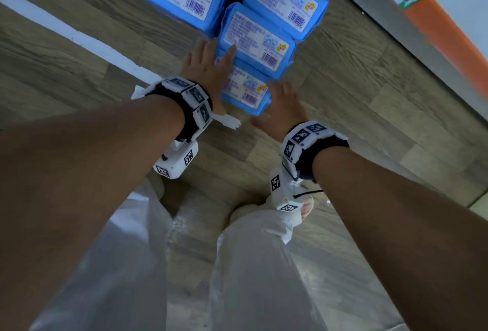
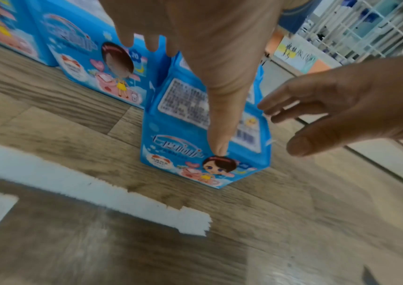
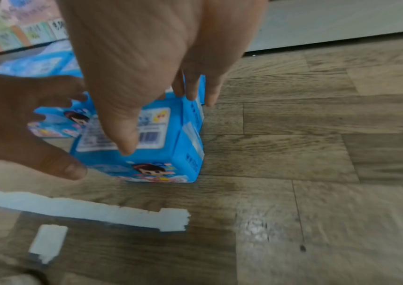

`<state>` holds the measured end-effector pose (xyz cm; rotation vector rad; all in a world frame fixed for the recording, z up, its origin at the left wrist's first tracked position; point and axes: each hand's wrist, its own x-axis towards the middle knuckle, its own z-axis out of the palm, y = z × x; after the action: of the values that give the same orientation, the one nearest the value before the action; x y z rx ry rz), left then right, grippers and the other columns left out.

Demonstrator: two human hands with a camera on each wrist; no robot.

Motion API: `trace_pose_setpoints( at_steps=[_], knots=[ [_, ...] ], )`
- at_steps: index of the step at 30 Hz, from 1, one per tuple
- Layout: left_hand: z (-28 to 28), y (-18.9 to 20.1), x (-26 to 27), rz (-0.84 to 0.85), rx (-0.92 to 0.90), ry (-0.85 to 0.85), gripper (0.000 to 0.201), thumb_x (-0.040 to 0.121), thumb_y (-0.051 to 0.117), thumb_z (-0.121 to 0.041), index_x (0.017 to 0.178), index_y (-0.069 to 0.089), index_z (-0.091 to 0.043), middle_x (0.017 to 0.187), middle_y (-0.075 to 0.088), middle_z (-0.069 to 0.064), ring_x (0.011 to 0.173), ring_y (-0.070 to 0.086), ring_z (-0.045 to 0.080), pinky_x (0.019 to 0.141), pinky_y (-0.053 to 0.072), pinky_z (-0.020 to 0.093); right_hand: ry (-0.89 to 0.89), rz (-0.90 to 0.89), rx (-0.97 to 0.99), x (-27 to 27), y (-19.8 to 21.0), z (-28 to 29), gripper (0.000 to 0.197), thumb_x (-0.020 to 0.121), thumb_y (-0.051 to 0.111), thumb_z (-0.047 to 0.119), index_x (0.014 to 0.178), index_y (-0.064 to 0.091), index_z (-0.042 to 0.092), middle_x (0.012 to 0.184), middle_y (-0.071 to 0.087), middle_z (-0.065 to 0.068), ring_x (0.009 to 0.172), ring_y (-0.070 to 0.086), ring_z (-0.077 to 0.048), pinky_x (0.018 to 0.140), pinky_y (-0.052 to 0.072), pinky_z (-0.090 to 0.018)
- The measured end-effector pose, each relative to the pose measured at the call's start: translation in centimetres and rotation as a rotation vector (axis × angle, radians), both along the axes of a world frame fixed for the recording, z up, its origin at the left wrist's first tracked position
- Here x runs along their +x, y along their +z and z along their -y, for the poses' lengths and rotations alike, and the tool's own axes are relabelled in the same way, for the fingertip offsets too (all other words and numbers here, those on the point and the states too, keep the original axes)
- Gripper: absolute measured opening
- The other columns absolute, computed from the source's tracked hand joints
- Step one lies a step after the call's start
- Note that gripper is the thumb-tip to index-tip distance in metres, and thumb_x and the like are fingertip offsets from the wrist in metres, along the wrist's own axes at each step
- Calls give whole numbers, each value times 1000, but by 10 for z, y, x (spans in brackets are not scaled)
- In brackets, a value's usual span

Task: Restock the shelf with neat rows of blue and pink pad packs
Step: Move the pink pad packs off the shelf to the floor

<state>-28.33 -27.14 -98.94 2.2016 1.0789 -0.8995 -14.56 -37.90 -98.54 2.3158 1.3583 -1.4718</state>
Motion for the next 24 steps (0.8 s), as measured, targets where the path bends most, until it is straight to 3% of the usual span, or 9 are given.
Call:
trace_pose_setpoints(
  at_steps=[3,5,6,11,13,15,18,22,24],
  knots=[
    [13,44,-11,-22,-155,151,86,77,72,-34,143,22,-12,142,34,18,129,35,36,100,35,45,-210,-92,12,-7,51,10,58,85,63,26,134,40,6,136,43,-15,121,45,-28,85,37,-24],
    [21,84,-19,-71,-266,250,65,84,65,-33,137,35,-9,133,47,16,116,49,34,84,42,36,-334,-123,45,-10,97,15,40,87,62,21,118,54,-3,118,57,-21,108,55,-31,71,36,-25],
    [26,108,-23,-91,-295,278,61,86,62,-35,136,39,-9,132,49,15,115,51,33,81,41,34,-371,-128,37,-10,121,19,37,87,62,22,113,57,-4,115,60,-21,105,57,-31,71,37,-26],
    [45,256,-28,-118,-284,282,47,90,55,-32,131,45,-10,133,50,14,121,47,30,95,35,34,-638,-160,-33,2,264,36,39,84,64,19,117,55,1,106,58,-12,99,57,-27,83,44,-29],
    [47,326,-22,-90,-273,303,40,91,53,-26,125,49,-6,128,52,17,117,49,33,94,37,35,-716,-169,3,11,330,39,33,83,64,12,113,57,0,87,54,-3,81,55,-19,67,42,-14],
    [44,396,-13,-26,-224,328,37,91,53,-20,123,51,-3,124,55,18,114,51,33,94,39,36,-760,-199,53,23,399,36,32,84,62,8,113,56,-2,84,52,-2,76,49,-14,52,36,-4],
    [34,486,4,72,-216,349,42,91,55,-22,129,47,-5,128,54,14,116,52,31,96,39,35,-685,-181,171,47,496,29,25,86,60,15,107,57,2,85,58,-3,77,52,-13,63,40,-16],
    [-3,582,42,260,-123,292,41,91,55,-25,127,48,-7,125,57,6,113,54,25,91,39,27,-634,-120,418,79,602,0,22,87,58,9,103,59,-7,89,62,-20,85,61,-26,77,49,-35],
    [-32,632,66,446,-38,291,37,89,59,-20,121,53,-3,105,61,3,100,56,22,81,39,19,-722,-212,509,92,652,-25,21,89,54,1,109,54,-3,82,53,-12,69,59,-13,62,48,-16]
  ],
)
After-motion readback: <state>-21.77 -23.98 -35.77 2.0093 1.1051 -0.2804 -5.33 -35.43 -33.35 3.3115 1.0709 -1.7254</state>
